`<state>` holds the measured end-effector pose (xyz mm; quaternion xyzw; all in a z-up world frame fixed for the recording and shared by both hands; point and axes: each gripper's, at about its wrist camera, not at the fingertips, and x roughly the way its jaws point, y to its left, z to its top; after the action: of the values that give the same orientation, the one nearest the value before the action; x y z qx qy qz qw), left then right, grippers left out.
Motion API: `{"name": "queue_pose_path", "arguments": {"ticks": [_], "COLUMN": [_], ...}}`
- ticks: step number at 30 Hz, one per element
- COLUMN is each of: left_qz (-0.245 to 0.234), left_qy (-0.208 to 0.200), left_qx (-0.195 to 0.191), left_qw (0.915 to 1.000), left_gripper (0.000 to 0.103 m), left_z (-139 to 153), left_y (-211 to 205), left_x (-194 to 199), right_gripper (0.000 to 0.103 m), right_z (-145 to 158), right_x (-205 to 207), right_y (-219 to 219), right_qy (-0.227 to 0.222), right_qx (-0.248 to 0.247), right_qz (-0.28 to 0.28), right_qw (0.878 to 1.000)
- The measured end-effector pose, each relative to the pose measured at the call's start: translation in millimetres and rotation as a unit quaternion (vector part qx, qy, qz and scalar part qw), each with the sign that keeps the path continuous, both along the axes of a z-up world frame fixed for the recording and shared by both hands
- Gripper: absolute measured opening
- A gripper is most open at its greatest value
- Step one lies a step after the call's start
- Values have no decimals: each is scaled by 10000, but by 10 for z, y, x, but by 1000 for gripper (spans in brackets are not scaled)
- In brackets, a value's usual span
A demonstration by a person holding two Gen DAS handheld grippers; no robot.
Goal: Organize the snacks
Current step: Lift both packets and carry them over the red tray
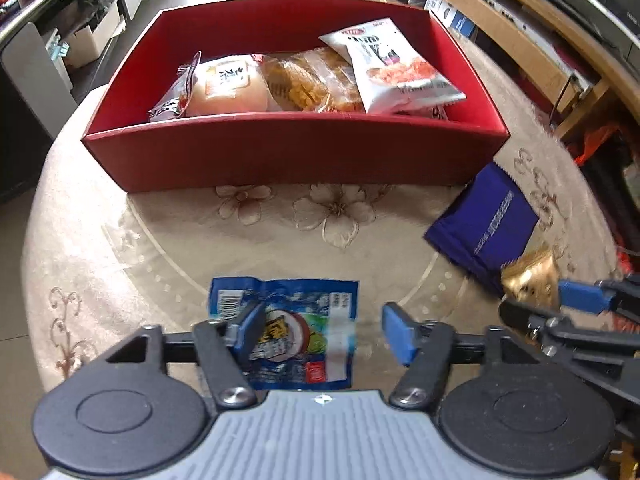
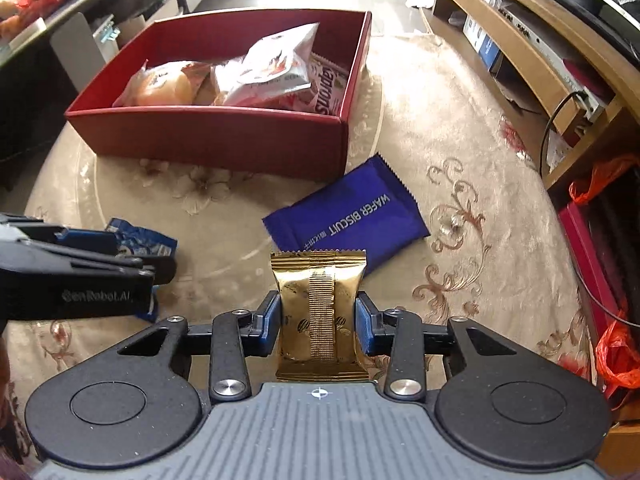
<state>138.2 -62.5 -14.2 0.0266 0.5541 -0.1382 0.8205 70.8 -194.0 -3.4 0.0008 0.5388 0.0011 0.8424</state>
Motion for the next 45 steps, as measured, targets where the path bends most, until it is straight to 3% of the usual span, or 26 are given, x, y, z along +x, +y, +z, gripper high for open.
{"name": "queue_pose_path", "arguments": {"ticks": [4, 10, 19, 21, 25, 30, 37, 45], "left_qz": [87, -224, 451, 380, 195, 302, 387, 393], "left_qy": [28, 80, 240, 173, -199, -113, -52, -255], "left_qx": [-89, 196, -171, -93, 562, 456, 186, -76], "left_qw": [9999, 9995, 9985, 9991, 9980, 9984, 9991, 9989], "left_gripper": [77, 77, 89, 89, 86, 75, 74, 74], "left_z": [-15, -88, -228, -239, -288, -244, -121, 144], "left_y": [100, 159, 358, 274, 15, 12, 89, 146], "left_x": [104, 174, 125, 110, -9, -15, 4, 40], "right_gripper": [46, 47, 47, 47, 47, 47, 47, 47], "right_z": [49, 98, 145, 140, 130, 164, 251, 293], "right_x": [3, 41, 101, 101, 109, 101, 91, 139], "right_y": [10, 1, 106, 123, 91, 28, 19, 2], "right_qy": [-52, -116, -182, -171, -153, -233, -418, -479], "right_qx": [96, 210, 251, 239, 206, 235, 263, 321], "right_qz": [52, 112, 272, 301, 258, 166, 147, 90], "right_qw": [9999, 9997, 9991, 9991, 9993, 9993, 9987, 9983]}}
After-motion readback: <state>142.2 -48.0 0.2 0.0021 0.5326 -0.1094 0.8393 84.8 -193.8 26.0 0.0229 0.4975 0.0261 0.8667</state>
